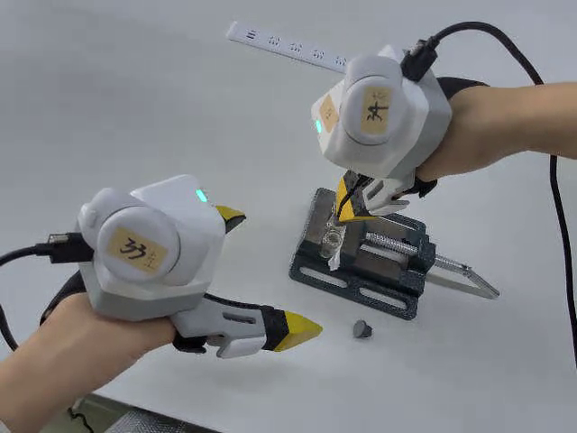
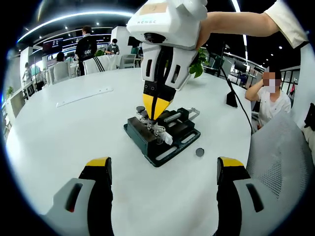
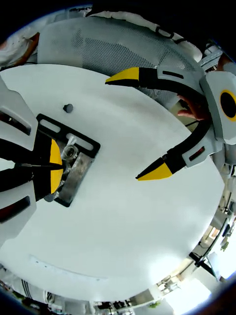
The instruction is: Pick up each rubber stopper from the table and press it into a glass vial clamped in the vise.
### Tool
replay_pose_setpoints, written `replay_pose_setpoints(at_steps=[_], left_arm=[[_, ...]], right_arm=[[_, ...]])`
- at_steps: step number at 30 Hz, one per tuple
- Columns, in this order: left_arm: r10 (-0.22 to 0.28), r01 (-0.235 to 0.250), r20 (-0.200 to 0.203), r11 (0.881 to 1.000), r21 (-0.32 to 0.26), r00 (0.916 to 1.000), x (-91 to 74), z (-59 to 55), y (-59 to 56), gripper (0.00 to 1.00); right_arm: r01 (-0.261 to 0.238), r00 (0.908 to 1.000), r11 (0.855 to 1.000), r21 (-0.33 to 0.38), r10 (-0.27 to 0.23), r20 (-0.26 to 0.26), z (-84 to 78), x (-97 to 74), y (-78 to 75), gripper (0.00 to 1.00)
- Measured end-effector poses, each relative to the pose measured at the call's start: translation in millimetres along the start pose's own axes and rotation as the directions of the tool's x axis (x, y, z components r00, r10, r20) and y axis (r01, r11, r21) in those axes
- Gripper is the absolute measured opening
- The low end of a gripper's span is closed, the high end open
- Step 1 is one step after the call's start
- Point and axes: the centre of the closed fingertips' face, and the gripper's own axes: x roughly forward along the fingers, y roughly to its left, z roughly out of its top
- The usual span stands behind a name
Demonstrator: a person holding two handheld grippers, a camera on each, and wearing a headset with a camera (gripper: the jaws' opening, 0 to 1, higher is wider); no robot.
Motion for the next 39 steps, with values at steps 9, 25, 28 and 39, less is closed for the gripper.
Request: replay_pose_setpoints(at_steps=[9, 25, 28, 39], left_arm=[[0.002, -0.002, -0.005, 1.000, -0.005, 1.0000, -0.8, -2.9, 2.8, 0.87], [0.001, -0.001, -0.012, 1.000, -0.005, 0.9999, -0.1, -4.0, 3.5, 0.87], [-0.001, 0.001, -0.011, 1.000, -0.005, 0.9999, 0.0, -2.6, 2.7, 0.86], [-0.007, 0.007, -0.007, 1.000, 0.008, 1.0000, 0.9, 6.5, 0.8, 0.86]], right_arm=[[-0.033, 0.9992, 0.999, 0.035, 0.034, -0.019, 1.2, -0.2, -0.3, 0.00], [-0.037, 0.9992, 0.995, 0.095, 0.035, 0.017, -0.8, 0.0, 0.2, 0.00], [-0.032, 0.9992, 0.995, 0.091, 0.030, 0.025, 0.0, 0.0, 0.5, 0.00], [-0.046, 0.9973, 0.987, 0.156, 0.036, 0.063, 1.9, -1.0, -0.1, 0.00]])
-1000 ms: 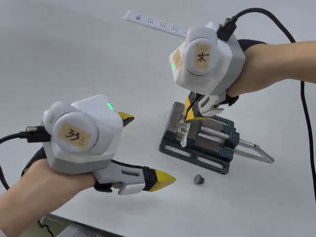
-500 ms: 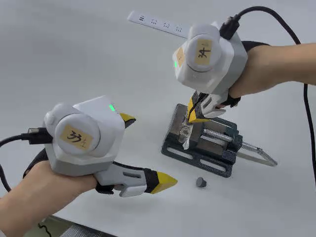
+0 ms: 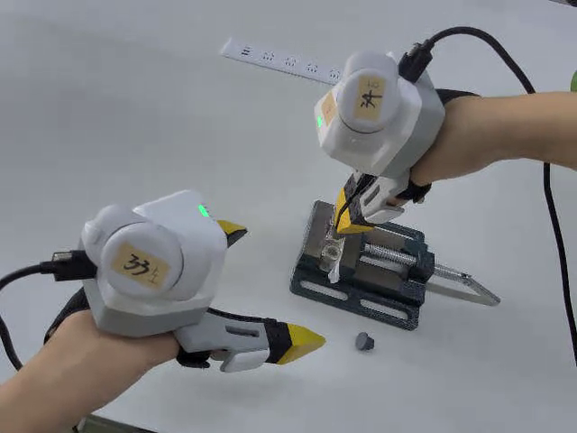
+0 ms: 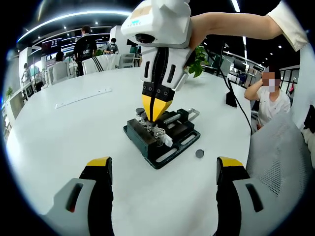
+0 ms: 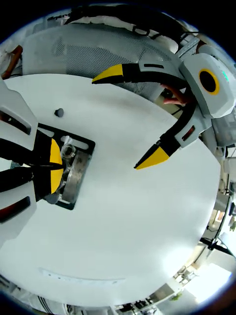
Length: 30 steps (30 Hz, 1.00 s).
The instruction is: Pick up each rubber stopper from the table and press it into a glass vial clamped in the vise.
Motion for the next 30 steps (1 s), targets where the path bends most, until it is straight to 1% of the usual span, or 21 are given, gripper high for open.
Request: replay_pose_setpoints(at_steps=[4, 8, 11, 13, 22, 27, 30], left_arm=[[-0.001, 0.001, 0.004, 1.000, 0.011, 1.0000, 0.0, 4.1, -0.5, 0.86], [0.002, -0.002, 0.012, 1.000, 0.015, 0.9999, -1.3, 7.4, 0.0, 0.86], [0.003, -0.003, 0.011, 1.000, 0.015, 0.9999, -1.8, 6.4, 0.5, 0.86], [0.005, -0.005, 0.012, 1.000, 0.015, 0.9999, -2.6, 6.3, 1.0, 0.86], [0.011, -0.011, 0.013, 1.000, 0.012, 0.9999, -4.4, 5.9, 2.4, 0.86], [0.012, -0.012, 0.014, 1.000, 0.009, 0.9998, -4.8, 5.1, 3.2, 0.86], [0.013, -0.013, 0.014, 1.000, 0.010, 0.9998, -5.1, 4.9, 4.1, 0.86]], right_arm=[[-0.009, 0.9999, 1.000, 0.017, 0.009, -0.008, 0.7, -0.5, -2.5, 0.00], [-0.002, 0.9997, 1.000, -0.016, 0.001, -0.024, -0.3, -1.9, 1.7, 0.00], [0.006, 0.9996, 1.000, -0.029, -0.007, -0.028, -0.9, -3.0, 2.4, 0.00], [0.010, 0.9997, 0.999, -0.037, -0.010, -0.024, -1.0, -3.0, 0.9, 0.00], [0.020, 0.9998, 1.000, -0.023, -0.020, 0.005, -0.3, -2.5, -2.6, 0.00], [0.024, 0.9996, 0.999, -0.037, -0.024, 0.014, -0.5, -2.4, -2.6, 0.00], [0.019, 0.9997, 1.000, -0.023, -0.019, 0.018, -2.8, -3.9, -2.7, 0.00]])
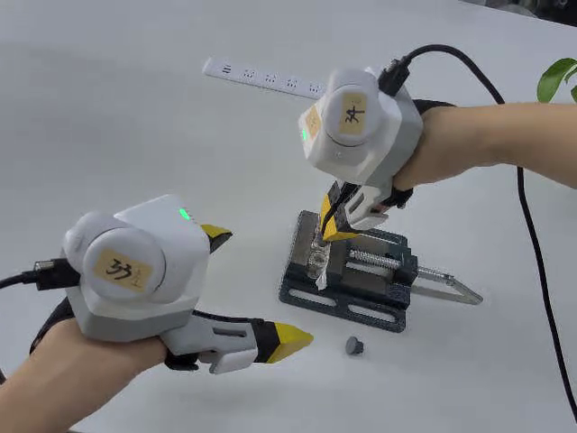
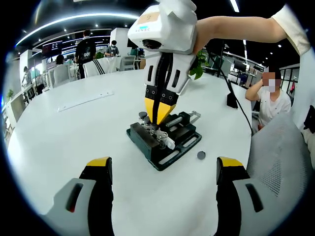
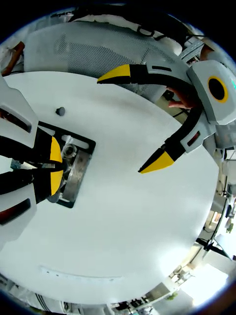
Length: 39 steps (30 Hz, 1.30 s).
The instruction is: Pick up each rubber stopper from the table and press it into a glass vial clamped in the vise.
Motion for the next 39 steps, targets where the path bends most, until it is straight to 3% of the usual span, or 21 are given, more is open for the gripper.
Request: replay_pose_setpoints(at_steps=[10, 17, 26, 39], left_arm=[[0.000, 0.000, 0.000, 1.000, 0.007, 1.0000, -0.6, 1.6, 0.8, 0.86], [-0.004, 0.004, -0.003, 1.000, 0.015, 1.0000, -0.8, 1.4, 0.8, 0.87], [-0.008, 0.008, -0.004, 0.999, 0.032, 1.0000, -2.5, 4.3, 0.3, 0.88], [-0.008, 0.008, -0.006, 0.999, 0.046, 0.9999, -6.2, 4.3, -2.2, 0.88]], right_arm=[[0.029, 0.9965, 0.998, 0.051, -0.033, 0.077, -8.6, -10.3, 8.9, 0.13], [0.036, 0.9882, 0.996, 0.087, -0.049, 0.145, -13.0, -11.4, 23.3, 0.35], [0.053, 0.9806, 0.993, 0.104, -0.071, 0.183, -16.3, -8.3, 37.8, 0.56], [0.047, 0.9732, 0.989, 0.141, -0.077, 0.217, -21.2, -2.6, 63.9, 0.58]])
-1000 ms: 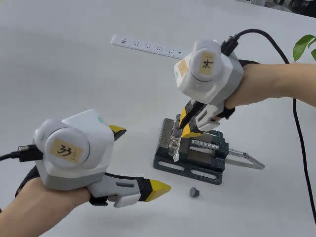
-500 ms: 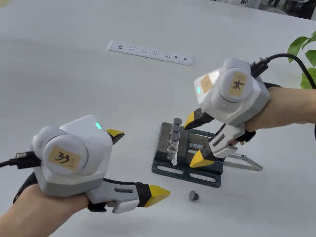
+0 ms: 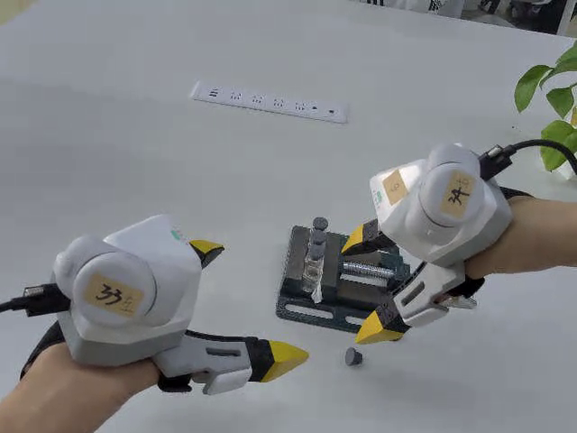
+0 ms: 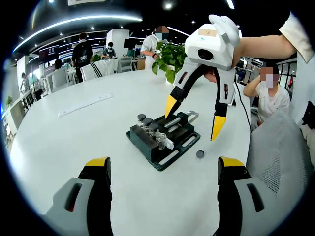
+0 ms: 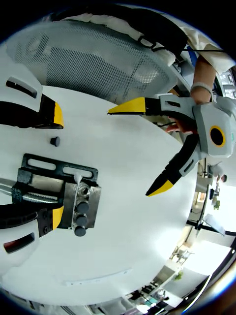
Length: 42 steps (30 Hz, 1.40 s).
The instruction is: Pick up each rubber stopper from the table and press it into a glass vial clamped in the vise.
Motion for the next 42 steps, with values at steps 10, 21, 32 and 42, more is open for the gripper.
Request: replay_pose_setpoints(at_steps=[10, 21, 32, 42], left_arm=[[0.007, -0.007, 0.004, 1.000, -0.006, 1.0000, -2.2, -0.6, -1.1, 0.88], [0.011, -0.011, 0.001, 1.000, -0.016, 0.9999, -3.6, -5.0, -1.8, 0.88], [0.004, -0.004, -0.004, 1.000, -0.020, 1.0000, -2.3, -8.1, -4.2, 0.88], [0.001, -0.001, -0.006, 1.000, -0.022, 1.0000, -1.9, -8.8, -6.1, 0.87]], right_arm=[[-0.021, 0.9998, 1.000, 0.015, 0.021, -0.001, -14.0, 11.4, 22.9, 0.55], [-0.028, 0.9996, 0.998, 0.055, 0.028, -0.005, -30.5, 32.1, 37.0, 0.36], [-0.030, 0.9995, 0.995, 0.100, 0.031, -0.011, -28.6, 41.8, 38.1, 0.21], [-0.051, 0.9979, 0.993, 0.108, 0.055, -0.036, -31.0, 45.5, 39.8, 0.13]])
